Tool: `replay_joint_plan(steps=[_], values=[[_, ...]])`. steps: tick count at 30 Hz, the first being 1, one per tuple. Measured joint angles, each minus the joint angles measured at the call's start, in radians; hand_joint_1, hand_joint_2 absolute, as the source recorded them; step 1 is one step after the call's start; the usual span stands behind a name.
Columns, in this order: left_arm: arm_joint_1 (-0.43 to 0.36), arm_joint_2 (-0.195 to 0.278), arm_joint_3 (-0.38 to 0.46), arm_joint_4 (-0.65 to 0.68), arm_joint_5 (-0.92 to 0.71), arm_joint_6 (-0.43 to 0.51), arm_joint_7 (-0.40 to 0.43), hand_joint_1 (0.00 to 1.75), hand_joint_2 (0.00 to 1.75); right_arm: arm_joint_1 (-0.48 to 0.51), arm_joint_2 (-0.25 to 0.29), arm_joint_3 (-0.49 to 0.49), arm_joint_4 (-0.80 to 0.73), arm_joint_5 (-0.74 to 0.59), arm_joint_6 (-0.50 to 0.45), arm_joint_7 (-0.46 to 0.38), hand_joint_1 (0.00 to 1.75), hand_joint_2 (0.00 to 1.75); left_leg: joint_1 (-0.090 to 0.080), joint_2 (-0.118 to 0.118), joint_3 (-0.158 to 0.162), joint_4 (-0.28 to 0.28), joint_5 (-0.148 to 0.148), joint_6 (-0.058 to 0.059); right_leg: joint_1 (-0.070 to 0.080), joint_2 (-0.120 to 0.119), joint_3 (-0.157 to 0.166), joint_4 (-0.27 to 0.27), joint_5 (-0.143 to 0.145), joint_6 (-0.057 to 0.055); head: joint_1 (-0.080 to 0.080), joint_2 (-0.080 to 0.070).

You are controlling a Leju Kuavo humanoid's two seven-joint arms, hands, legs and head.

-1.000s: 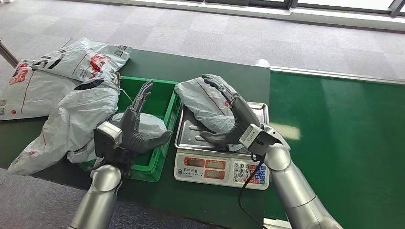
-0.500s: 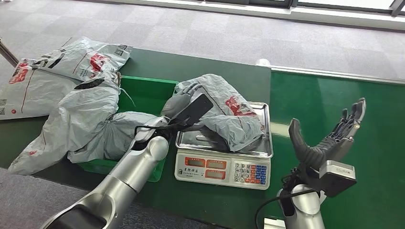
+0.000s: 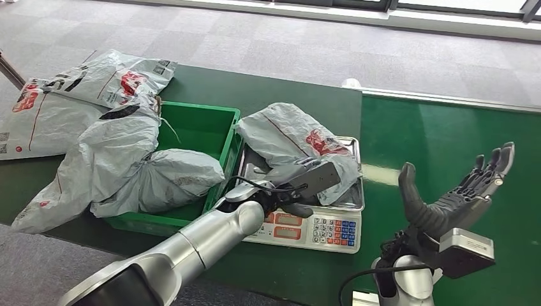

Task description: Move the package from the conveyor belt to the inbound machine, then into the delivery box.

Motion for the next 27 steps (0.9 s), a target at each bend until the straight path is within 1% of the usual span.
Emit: replay_joint_plan(steps=[2, 5, 9, 10, 13, 14, 21, 27], values=[[-0.001, -0.002, -0.057, -0.001, 0.073, 0.014, -0.017, 0.0, 1.75, 0.003, 0.002, -0.004, 0.0, 0.0, 0.0, 0.003, 0.0, 1.75, 0.0, 0.0, 0.0, 0.0, 0.0, 0.0, 0.0, 0.0, 0.0, 0.0, 0.0, 0.0, 0.0, 0.0], [-0.005, -0.003, -0.125, -0.005, 0.114, 0.038, -0.021, 0.0, 1.75, 0.007, 0.005, -0.008, 0.0, 0.0, 0.0, 0.005, 0.0, 1.75, 0.0, 0.0, 0.0, 0.0, 0.0, 0.0, 0.0, 0.0, 0.0, 0.0, 0.0, 0.0, 0.0, 0.0], [-0.009, -0.003, -0.171, -0.007, 0.123, 0.046, -0.021, 0.01, 1.75, 0.012, 0.007, -0.009, -0.001, 0.0, 0.0, 0.005, 0.0, 1.75, 0.0, 0.0, 0.0, 0.0, 0.0, 0.0, 0.0, 0.0, 0.0, 0.0, 0.0, 0.0, 0.0, 0.0], [-0.011, -0.003, -0.178, -0.007, 0.125, 0.046, -0.021, 0.24, 1.75, 0.013, 0.007, -0.01, -0.002, 0.0, 0.0, 0.005, 0.0, 1.75, 0.0, 0.0, 0.0, 0.0, 0.0, 0.0, 0.0, 0.0, 0.0, 0.0, 0.0, 0.0, 0.0, 0.0], [-0.014, -0.003, -0.197, -0.006, 0.144, 0.055, -0.023, 1.53, 1.75, 0.016, 0.007, -0.01, -0.002, 0.0, 0.0, 0.007, 0.0, 1.75, 0.0, 0.0, 0.0, 0.0, 0.0, 0.0, 0.0, 0.0, 0.0, 0.0, 0.0, 0.0, 0.0, 0.0], [-0.014, -0.003, -0.202, -0.006, 0.155, 0.063, -0.025, 1.73, 1.75, 0.016, 0.007, -0.01, -0.002, 0.001, 0.001, 0.009, 0.0, 1.75, 0.0, 0.0, 0.0, 0.0, 0.0, 0.0, 0.0, 0.0, 0.0, 0.0, 0.0, 0.0, 0.0, 0.0], [-0.018, -0.003, -0.235, 0.0, 0.23, 0.148, -0.053, 1.75, 1.75, 0.023, 0.007, -0.01, -0.002, 0.01, 0.021, 0.029, 0.0, 1.75, 0.0, 0.0, 0.0, 0.0, 0.0, 0.0, 0.0, 0.0, 0.0, 0.0, 0.0, 0.0, 0.0, 0.0], [-0.028, -0.003, -0.238, 0.014, 0.241, 0.18, -0.06, 1.75, 1.75, 0.023, 0.007, -0.01, -0.002, 0.021, 0.042, 0.043, 0.0, 1.75, 0.0, 0.0, 0.0, 0.0, 0.0, 0.0, 0.0, 0.0, 0.0, 0.0, 0.0, 0.0, 0.0, 0.0]])
